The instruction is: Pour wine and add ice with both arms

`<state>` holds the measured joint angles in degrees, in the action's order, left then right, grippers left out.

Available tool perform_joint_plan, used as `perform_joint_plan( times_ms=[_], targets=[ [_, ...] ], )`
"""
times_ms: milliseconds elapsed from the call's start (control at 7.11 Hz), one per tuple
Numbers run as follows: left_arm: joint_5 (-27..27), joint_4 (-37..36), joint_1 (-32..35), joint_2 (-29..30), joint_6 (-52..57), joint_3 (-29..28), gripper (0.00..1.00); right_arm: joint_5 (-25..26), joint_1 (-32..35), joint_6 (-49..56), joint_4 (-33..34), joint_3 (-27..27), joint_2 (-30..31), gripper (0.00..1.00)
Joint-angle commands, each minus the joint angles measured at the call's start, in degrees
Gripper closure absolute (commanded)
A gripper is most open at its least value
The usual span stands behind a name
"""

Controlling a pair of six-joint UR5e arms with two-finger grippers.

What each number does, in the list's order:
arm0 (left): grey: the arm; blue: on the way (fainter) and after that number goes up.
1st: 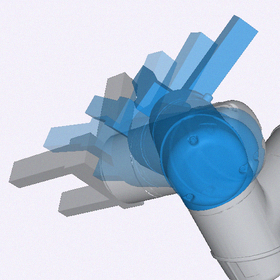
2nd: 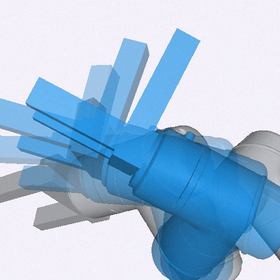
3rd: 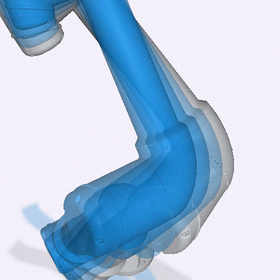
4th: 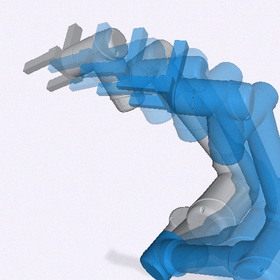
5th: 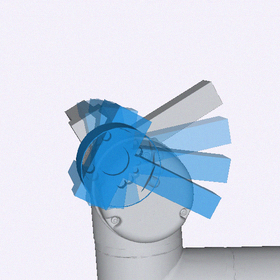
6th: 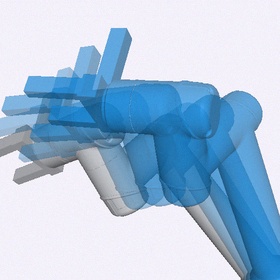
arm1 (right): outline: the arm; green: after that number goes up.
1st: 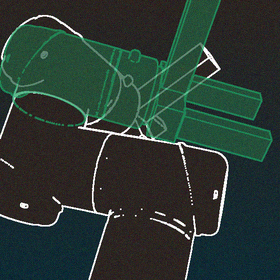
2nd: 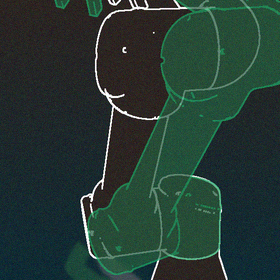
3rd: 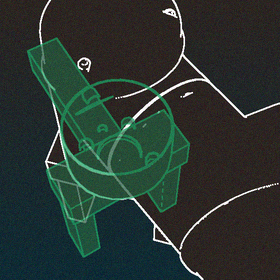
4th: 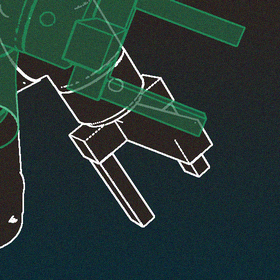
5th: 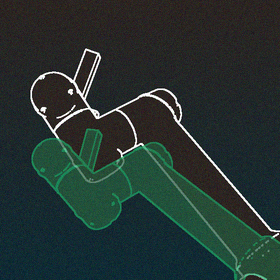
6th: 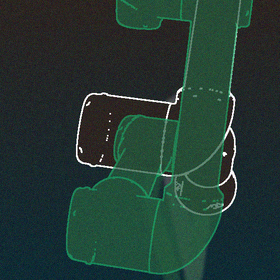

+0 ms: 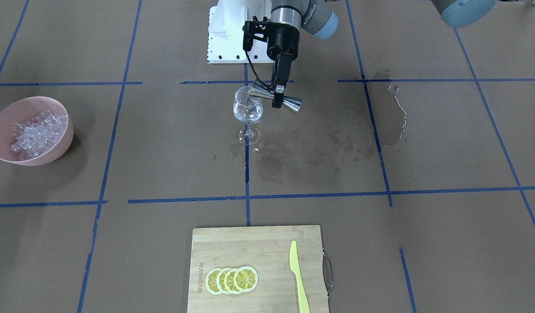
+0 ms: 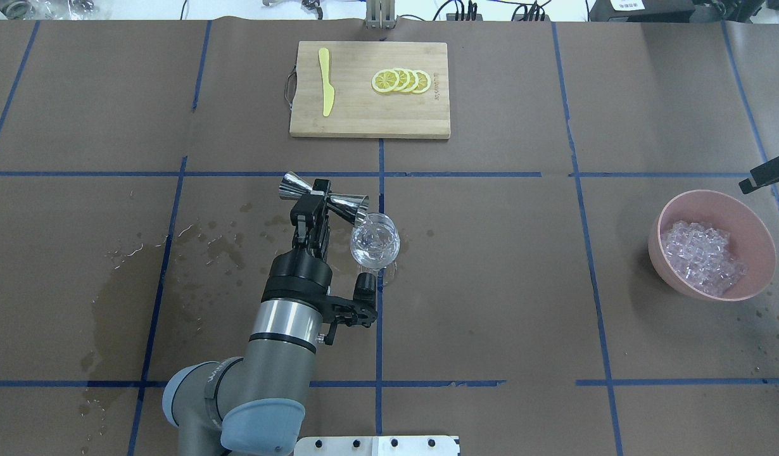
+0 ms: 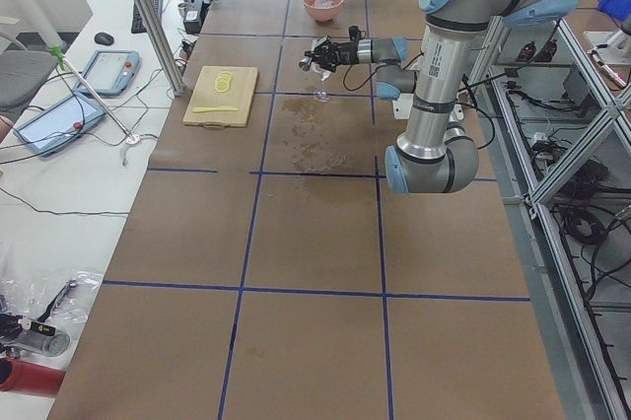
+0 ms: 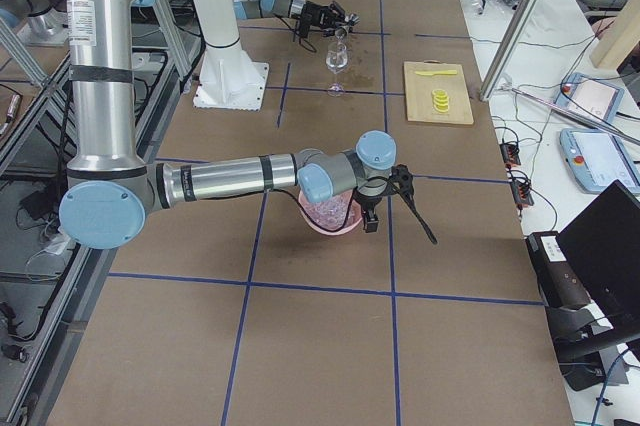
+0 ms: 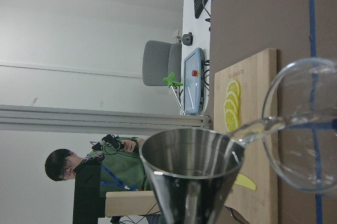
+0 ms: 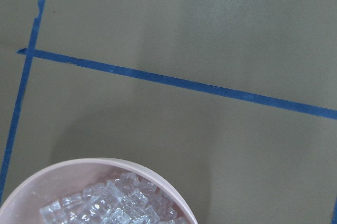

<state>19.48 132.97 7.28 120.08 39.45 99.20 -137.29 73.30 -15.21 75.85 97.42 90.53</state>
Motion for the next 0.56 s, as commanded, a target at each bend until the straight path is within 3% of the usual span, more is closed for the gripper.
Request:
perform_joint_plan(
  times_ms=[0,141,422],
  targets=[
    [-1.6,0.0,-0.2,0.1,8.1,-0.2,1.00,0.0,0.0,-0.1,0.0,-0.6,-0.1,0.00],
    [-1.9,0.0,-0.4,0.2,12.5,-0.2,1.00,0.0,0.0,-0.1,0.0,-0.8,-0.1,0.00],
    [-4.4,3.1,-0.4,0.9,11.4,-0.2,1.00,0.0,-0.1,0.0,0.0,-2.0,-0.4,0.00]
  ],
)
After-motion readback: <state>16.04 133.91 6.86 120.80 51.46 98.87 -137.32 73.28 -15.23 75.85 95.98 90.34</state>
